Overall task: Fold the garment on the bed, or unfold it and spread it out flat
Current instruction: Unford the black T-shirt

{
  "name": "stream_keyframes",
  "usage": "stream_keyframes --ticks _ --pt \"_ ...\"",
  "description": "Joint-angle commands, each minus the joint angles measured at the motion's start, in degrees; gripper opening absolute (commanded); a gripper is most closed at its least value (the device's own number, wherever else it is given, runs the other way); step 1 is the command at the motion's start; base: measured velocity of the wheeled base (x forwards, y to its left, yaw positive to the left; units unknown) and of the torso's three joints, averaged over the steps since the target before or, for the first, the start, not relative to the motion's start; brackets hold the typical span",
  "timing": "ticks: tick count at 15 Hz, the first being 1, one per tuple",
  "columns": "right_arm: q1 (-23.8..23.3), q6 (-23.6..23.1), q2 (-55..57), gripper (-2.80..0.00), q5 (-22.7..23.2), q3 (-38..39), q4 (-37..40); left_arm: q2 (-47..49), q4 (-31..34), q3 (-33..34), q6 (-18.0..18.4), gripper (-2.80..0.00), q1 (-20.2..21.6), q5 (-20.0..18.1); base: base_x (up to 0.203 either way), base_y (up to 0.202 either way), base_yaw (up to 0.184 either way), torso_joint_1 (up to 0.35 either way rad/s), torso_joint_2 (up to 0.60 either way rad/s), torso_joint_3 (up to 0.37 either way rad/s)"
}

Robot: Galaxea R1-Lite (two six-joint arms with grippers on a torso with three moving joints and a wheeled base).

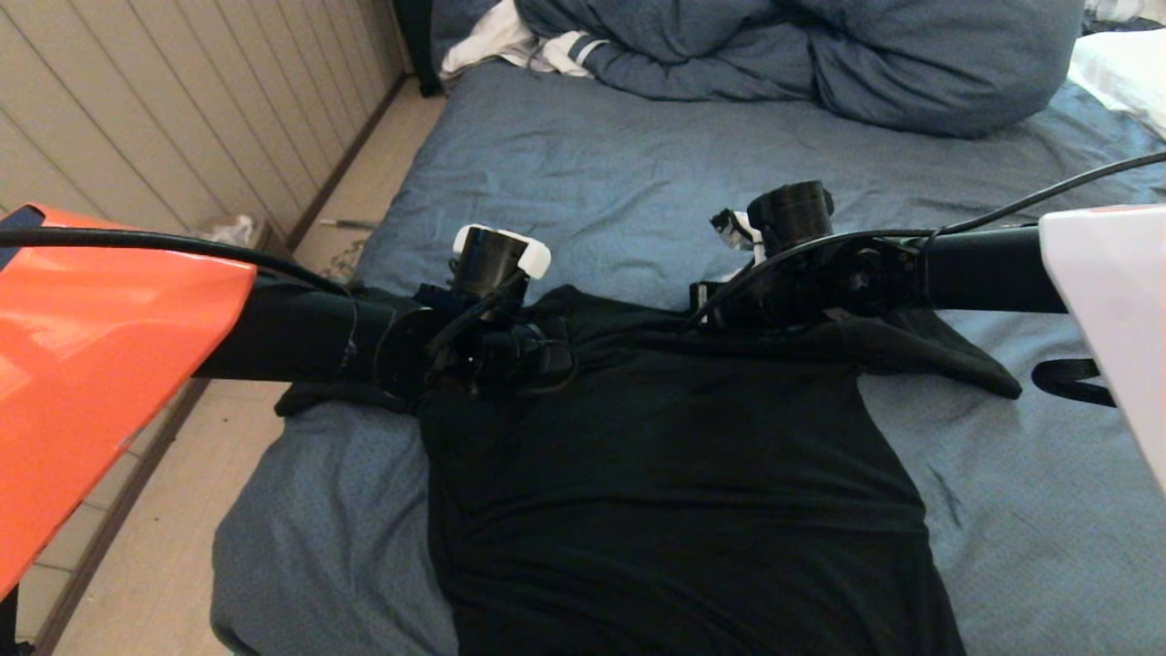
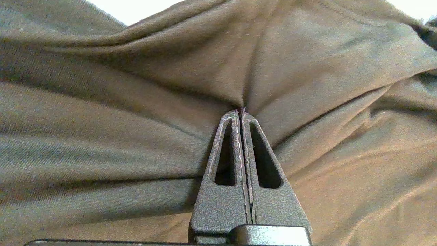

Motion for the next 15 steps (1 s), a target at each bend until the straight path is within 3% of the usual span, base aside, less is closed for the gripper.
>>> stream_keyframes --ticks 1,3,6,9,10,15 --pt "0.0 1.2 1.1 -2.8 0.0 -4.0 -0.4 -0.3 -2.2 -0.9 0.0 -2.8 0.4 0.2 0.0 0.0 0.0 0.0 0.0 0.0" --pt "0.3 2.0 3.4 -2.8 0.0 -8.4 -0.8 -0.3 -4.1 -2.8 0.2 -2.8 2.0 0.5 0.0 0.0 0.0 0.0 0.0 0.0" --pt "2.0 1.8 4.1 -2.8 -0.3 -8.5 -3.1 -0.1 -3.5 -8.1 0.2 -2.8 5.2 2.3 0.0 0.0 0.0 0.0 0.0 0.0" --pt "2.4 1.7 4.1 -2.8 -0.3 -8.4 -2.8 -2.0 -3.4 -7.3 0.0 -2.8 5.9 2.5 0.0 0.0 0.0 0.0 0.0 0.0" --pt "2.4 1.7 4.0 0.0 -0.3 -8.3 -2.7 -2.4 -3.4 -7.1 0.0 -2.8 5.9 2.5 0.0 0.0 0.0 0.0 0.0 0.0" --pt "2.4 -1.1 1.9 0.0 -0.3 -5.4 -1.4 -2.4 -3.2 -6.8 -0.4 -2.8 5.9 2.5 0.0 0.0 0.0 0.0 0.0 0.0"
